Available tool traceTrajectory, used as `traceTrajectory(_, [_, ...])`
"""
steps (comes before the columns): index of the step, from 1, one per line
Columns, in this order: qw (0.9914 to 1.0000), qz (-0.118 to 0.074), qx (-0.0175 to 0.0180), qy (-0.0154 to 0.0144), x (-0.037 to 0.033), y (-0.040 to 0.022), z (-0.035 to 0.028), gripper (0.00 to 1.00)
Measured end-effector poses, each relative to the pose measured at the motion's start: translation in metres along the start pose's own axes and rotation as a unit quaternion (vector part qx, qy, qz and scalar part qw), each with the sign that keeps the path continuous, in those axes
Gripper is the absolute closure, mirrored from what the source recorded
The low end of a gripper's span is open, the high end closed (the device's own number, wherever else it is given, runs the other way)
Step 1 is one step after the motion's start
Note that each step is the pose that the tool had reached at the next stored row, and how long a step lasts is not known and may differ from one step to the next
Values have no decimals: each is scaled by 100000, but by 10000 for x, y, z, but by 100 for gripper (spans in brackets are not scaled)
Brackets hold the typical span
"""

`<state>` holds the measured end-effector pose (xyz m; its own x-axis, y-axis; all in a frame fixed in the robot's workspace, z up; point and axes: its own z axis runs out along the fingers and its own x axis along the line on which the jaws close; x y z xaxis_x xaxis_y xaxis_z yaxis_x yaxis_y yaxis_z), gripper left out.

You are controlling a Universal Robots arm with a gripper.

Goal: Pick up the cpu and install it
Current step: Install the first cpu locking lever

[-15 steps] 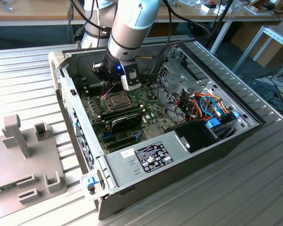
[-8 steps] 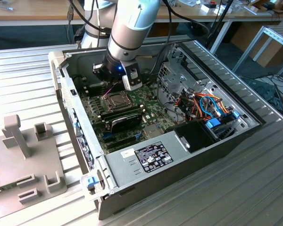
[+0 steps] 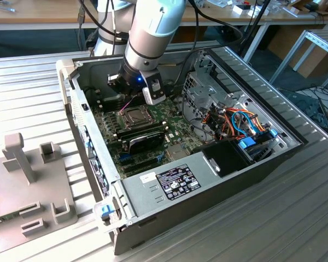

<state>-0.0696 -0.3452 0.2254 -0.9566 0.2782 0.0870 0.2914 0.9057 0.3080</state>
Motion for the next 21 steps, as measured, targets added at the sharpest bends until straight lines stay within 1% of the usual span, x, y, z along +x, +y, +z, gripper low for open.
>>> traceTrajectory(3, [100000,-113,-14,-65,0,-3,8,89])
traceTrajectory(18, [100000,-128,-44,-64,-10,-8,30,89])
traceTrajectory(21, [100000,-126,-44,-67,-21,-8,41,89])
